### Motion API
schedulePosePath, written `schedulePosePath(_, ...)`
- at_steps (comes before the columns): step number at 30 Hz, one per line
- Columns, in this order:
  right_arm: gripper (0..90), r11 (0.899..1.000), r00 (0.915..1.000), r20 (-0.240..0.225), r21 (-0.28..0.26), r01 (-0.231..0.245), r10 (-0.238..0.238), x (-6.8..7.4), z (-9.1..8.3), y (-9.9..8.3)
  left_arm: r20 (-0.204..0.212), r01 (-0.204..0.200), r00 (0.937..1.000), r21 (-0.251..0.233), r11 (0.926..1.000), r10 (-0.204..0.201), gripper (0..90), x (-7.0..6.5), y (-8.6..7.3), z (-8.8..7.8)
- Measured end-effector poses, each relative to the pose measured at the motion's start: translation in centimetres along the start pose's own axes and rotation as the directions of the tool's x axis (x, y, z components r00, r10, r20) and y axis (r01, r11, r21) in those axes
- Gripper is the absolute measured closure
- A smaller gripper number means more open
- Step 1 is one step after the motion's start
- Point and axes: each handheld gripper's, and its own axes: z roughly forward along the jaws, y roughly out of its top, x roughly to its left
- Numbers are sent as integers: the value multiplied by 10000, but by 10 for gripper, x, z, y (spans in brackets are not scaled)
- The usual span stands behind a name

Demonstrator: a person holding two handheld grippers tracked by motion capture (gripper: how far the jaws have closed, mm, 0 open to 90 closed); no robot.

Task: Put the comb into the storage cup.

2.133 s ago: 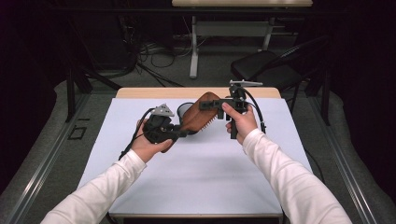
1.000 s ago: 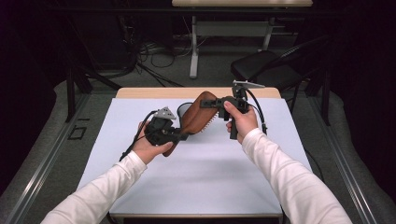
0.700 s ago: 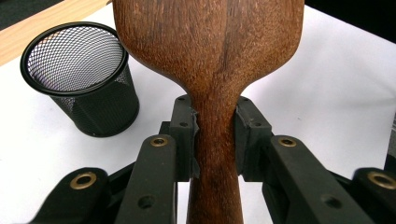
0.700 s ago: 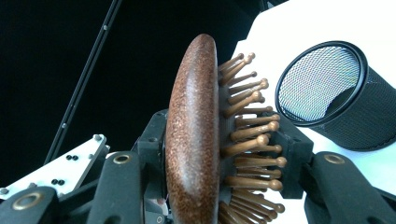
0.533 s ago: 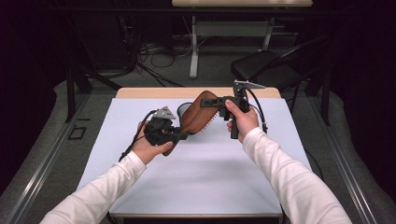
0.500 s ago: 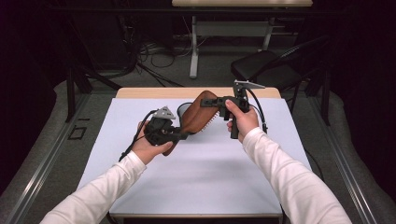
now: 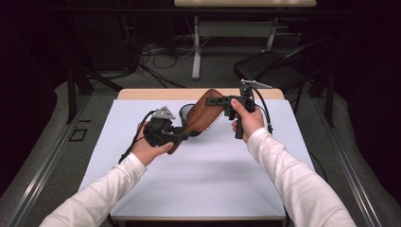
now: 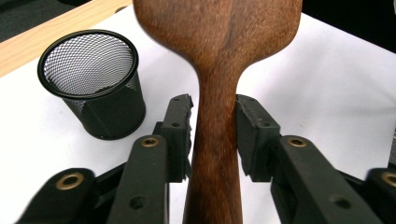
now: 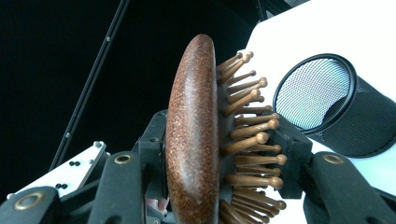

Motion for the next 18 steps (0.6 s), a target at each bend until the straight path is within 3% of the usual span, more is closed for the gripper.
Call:
schedulePosePath(8,488,10000,10000,23,-48,36,-36,2,-3,0,-49,88,9999,-93,9999,-89,568,2,-1,-1)
schedulePosePath(18,488,9999,9999,76,-110,77,-76,3,-3,-1,312,577,9979,-469,9972,-562,418,6,-4,-1)
